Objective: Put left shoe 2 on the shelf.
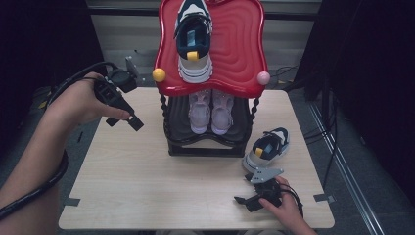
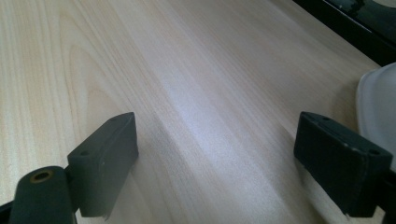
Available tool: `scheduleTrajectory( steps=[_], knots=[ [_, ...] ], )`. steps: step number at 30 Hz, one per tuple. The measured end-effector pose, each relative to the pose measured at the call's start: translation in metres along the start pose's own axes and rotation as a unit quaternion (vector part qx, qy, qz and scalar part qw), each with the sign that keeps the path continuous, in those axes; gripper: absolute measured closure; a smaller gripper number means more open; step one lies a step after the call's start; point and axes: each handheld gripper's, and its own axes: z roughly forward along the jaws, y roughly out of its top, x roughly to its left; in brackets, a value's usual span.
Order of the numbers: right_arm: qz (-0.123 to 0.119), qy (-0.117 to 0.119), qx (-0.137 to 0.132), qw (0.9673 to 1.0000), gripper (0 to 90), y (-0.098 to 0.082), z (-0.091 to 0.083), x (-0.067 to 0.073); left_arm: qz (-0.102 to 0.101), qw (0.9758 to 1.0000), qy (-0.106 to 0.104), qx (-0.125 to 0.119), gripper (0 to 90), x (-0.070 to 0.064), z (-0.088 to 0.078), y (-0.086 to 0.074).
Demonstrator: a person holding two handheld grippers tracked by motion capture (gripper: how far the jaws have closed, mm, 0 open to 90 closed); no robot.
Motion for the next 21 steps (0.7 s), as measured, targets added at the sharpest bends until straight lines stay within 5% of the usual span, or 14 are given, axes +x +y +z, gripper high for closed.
scheduleTrajectory(
  steps=[21],
  knots=[
    [0.000,0.000,-0.002,1.0000,13.1,0.000,0.000,0.000,-0.006,0.9995,-0.021,0.021,27.4,0.006,0.049,-0.022]
  ],
)
